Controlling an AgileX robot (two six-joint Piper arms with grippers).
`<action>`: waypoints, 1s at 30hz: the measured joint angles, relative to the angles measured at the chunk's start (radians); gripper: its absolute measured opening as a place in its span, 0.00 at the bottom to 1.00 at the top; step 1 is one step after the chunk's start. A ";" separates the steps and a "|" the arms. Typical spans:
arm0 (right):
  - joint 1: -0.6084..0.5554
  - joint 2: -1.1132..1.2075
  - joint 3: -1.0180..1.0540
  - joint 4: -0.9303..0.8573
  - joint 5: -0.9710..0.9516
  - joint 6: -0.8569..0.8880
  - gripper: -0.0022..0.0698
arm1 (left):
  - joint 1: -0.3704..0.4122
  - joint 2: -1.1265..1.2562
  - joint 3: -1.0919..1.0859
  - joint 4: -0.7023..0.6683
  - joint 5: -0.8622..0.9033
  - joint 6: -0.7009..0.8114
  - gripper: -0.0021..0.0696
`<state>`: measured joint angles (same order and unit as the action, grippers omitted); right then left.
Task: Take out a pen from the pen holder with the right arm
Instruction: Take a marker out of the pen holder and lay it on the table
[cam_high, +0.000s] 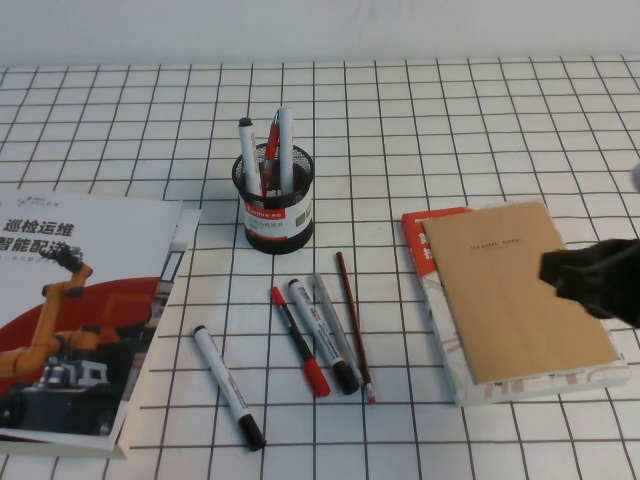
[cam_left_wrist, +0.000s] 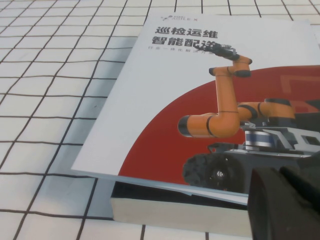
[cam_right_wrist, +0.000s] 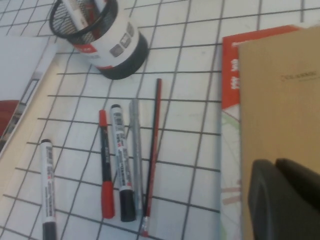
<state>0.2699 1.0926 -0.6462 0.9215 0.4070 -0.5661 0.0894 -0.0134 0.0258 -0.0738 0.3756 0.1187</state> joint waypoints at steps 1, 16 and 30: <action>0.053 0.027 -0.014 0.000 -0.038 -0.001 0.01 | 0.000 0.000 0.000 0.000 0.000 0.000 0.03; 0.474 0.489 -0.358 -0.109 -0.407 -0.008 0.10 | 0.000 0.000 0.000 0.000 0.000 0.000 0.03; 0.506 0.764 -0.546 -0.589 -0.801 0.352 0.57 | 0.000 0.000 0.000 0.000 0.000 0.000 0.03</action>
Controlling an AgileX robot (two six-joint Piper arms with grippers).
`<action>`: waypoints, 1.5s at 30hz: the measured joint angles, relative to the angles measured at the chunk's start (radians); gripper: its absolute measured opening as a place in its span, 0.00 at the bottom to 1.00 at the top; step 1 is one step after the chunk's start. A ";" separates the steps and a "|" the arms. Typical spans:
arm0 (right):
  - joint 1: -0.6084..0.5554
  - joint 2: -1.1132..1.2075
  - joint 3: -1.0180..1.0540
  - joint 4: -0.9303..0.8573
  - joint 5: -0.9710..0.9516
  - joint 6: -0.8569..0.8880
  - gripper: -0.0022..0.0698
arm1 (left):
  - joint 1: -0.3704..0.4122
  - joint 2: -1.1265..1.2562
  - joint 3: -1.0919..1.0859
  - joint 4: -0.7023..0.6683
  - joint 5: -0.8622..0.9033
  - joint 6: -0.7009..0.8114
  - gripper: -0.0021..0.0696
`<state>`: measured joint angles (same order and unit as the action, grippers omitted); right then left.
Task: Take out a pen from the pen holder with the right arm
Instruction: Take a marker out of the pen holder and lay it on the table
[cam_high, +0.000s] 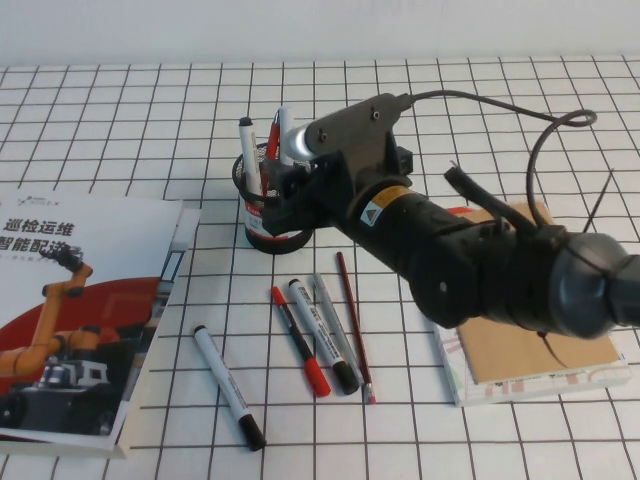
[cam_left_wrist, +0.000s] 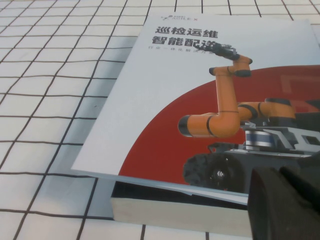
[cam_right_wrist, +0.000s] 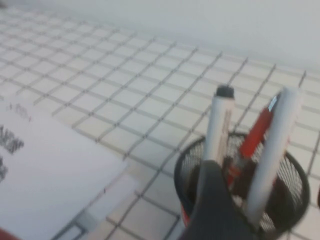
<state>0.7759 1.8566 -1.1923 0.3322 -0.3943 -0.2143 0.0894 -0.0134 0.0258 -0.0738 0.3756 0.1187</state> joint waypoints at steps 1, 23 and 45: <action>0.000 0.017 -0.008 -0.024 -0.029 0.024 0.57 | 0.000 0.000 0.000 0.000 0.000 0.000 0.03; 0.000 0.355 -0.411 -0.064 -0.076 0.135 0.57 | 0.000 0.000 0.000 0.000 0.000 0.000 0.03; -0.013 0.422 -0.480 0.008 -0.027 0.011 0.57 | 0.000 0.000 0.000 0.000 0.000 0.000 0.03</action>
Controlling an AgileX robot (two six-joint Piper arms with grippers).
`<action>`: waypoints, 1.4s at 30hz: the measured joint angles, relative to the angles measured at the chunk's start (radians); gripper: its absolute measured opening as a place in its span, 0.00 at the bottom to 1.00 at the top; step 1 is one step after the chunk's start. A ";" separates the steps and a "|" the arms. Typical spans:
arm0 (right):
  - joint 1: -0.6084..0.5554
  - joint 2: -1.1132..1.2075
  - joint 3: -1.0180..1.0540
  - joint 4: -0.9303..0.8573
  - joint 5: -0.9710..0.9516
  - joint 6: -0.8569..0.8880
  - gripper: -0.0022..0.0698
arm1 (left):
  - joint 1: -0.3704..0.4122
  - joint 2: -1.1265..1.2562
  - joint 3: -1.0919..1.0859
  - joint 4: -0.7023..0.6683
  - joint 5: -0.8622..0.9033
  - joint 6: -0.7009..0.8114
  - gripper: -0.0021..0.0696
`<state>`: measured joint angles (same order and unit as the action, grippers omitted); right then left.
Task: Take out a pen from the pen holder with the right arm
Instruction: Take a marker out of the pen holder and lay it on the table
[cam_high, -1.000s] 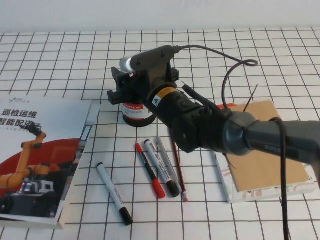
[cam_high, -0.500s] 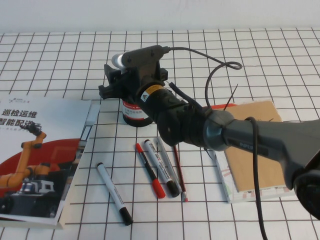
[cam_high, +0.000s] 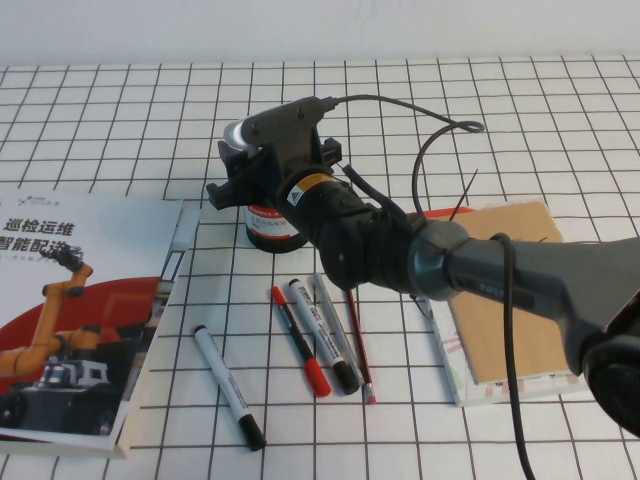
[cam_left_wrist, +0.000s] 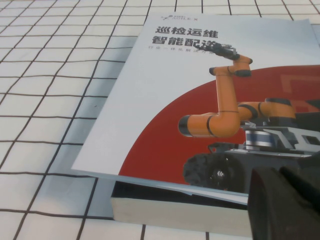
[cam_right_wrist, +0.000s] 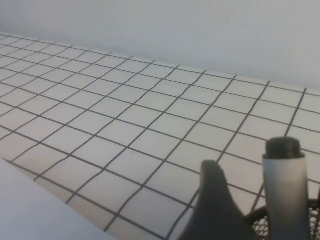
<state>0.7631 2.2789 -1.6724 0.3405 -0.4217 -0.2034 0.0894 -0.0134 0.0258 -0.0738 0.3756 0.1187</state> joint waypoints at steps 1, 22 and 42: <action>0.000 0.000 0.000 0.000 0.000 -0.011 0.57 | 0.000 0.000 0.000 0.000 0.000 0.000 0.03; -0.018 0.037 -0.062 -0.002 0.043 -0.059 0.40 | 0.000 0.000 0.000 0.000 0.000 0.000 0.03; -0.018 -0.031 -0.080 -0.004 0.171 -0.061 0.22 | 0.000 0.000 0.000 0.000 0.000 0.000 0.03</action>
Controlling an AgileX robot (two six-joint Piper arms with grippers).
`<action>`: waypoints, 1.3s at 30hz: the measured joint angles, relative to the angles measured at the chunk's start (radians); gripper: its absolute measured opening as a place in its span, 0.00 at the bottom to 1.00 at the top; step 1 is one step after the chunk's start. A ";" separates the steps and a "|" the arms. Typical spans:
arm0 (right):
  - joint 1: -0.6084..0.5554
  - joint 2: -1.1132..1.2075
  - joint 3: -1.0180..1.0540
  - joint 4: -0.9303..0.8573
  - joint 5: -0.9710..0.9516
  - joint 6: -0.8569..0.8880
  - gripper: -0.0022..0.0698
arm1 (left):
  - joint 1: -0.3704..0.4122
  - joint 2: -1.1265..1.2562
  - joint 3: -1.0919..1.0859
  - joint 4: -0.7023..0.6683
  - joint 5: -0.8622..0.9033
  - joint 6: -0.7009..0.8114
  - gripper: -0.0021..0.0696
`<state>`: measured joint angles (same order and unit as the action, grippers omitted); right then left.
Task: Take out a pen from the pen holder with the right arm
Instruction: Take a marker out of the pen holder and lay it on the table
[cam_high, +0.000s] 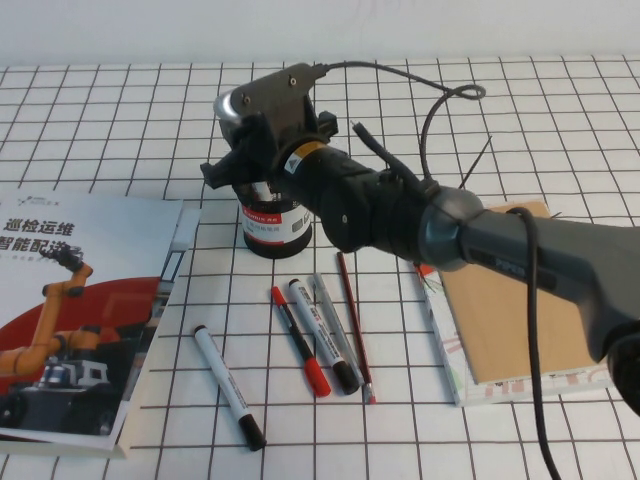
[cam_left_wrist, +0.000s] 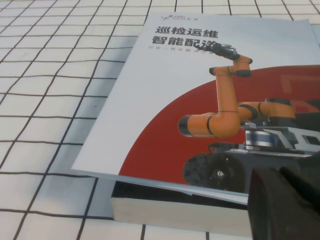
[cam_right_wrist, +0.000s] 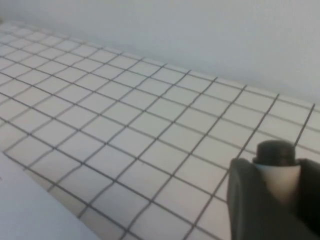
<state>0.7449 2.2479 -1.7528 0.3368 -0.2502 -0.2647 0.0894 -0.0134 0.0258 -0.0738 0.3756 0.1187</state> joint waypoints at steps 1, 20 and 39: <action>0.000 -0.017 0.000 -0.002 0.007 0.000 0.22 | 0.000 0.000 0.000 0.000 0.000 0.000 0.03; -0.010 -0.424 0.000 -0.089 0.533 0.066 0.22 | 0.000 0.000 0.000 0.000 0.000 0.000 0.03; -0.101 -0.443 0.345 -0.034 0.787 0.320 0.22 | 0.000 0.000 0.000 0.000 0.000 0.000 0.03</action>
<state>0.6434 1.8049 -1.4078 0.3033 0.5369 0.0550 0.0894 -0.0134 0.0258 -0.0738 0.3756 0.1187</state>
